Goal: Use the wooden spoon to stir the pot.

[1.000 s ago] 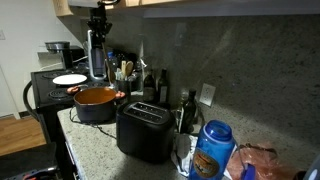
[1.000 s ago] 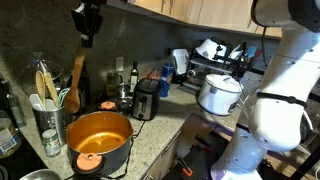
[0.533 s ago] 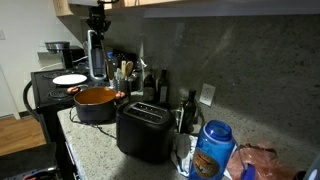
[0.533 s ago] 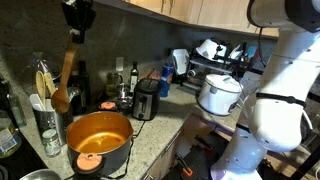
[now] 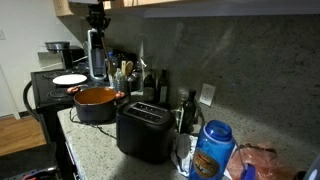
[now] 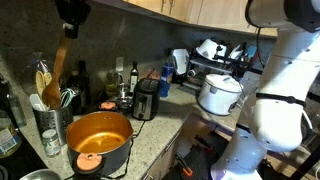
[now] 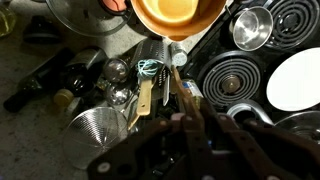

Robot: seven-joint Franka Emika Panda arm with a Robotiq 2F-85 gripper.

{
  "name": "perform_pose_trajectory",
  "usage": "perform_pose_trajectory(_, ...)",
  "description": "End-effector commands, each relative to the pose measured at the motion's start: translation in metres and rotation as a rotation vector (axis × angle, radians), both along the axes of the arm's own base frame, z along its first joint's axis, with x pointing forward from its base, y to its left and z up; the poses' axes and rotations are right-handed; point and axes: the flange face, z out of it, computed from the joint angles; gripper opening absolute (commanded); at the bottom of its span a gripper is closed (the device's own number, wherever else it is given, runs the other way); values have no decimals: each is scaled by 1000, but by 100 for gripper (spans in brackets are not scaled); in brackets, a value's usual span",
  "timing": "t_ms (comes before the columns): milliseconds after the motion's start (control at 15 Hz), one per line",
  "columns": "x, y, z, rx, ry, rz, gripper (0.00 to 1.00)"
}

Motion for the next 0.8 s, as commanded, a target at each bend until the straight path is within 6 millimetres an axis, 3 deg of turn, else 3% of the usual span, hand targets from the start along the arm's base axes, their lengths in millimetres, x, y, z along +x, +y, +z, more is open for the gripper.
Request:
perform_pose_trajectory(0, 5, 4, -8, 10, -58, -7, 4)
perform_pose_trajectory(733, 3, 11, -67, -58, -72, 6, 4)
